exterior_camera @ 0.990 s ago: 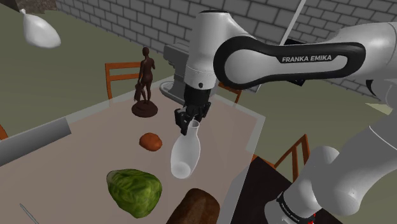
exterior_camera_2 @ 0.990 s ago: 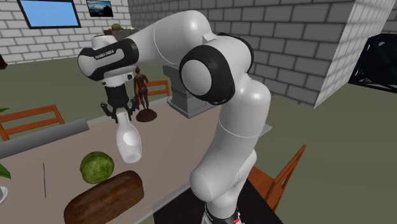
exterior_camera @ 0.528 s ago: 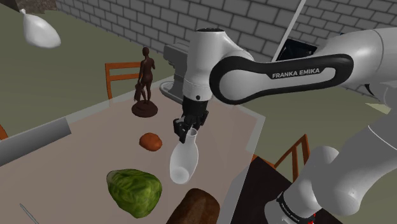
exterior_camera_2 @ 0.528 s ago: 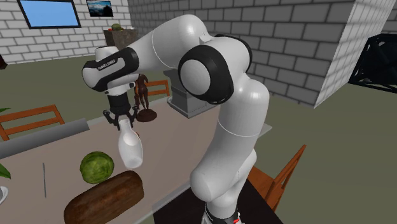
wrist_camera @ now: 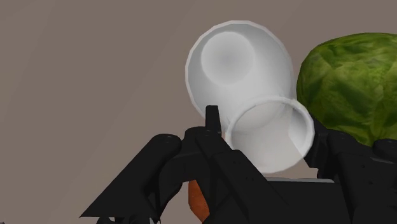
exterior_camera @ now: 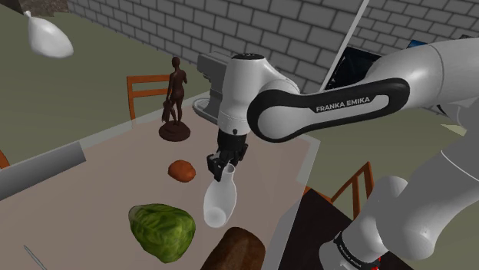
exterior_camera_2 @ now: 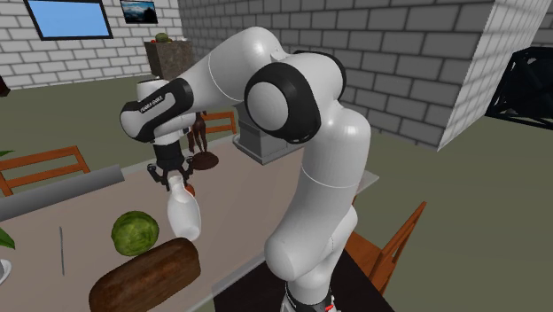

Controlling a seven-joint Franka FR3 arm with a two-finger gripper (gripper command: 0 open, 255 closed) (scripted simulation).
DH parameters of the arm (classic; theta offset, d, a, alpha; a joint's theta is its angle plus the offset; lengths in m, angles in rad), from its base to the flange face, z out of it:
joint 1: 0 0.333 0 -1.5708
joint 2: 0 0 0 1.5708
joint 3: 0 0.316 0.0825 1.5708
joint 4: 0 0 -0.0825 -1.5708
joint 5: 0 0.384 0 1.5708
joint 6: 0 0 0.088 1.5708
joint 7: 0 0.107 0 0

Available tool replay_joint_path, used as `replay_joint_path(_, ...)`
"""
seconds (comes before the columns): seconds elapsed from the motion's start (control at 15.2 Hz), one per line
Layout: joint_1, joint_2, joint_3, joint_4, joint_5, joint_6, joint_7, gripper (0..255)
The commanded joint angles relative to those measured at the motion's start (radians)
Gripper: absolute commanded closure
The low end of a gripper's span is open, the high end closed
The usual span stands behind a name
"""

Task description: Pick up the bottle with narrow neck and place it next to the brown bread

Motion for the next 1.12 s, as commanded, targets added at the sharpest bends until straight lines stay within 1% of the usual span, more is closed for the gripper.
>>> replay_joint_path(0.0, 0.0, 0.002, 0.001, -0.001, 0.0, 0.004, 0.001, 255)
replay_joint_path(0.4, 0.0, 0.002, 0.001, -0.001, 0.0, 0.004, 0.001, 255)
replay_joint_path(0.46, 0.0, 0.002, 0.001, -0.001, 0.0, 0.004, 0.001, 0)
replay_joint_path(0.79, 0.0, 0.002, 0.001, -0.001, 0.0, 0.004, 0.001, 0)
replay_joint_path(1.06, -0.003, -0.027, -0.006, 0.099, 0.003, -0.124, -0.003, 0)
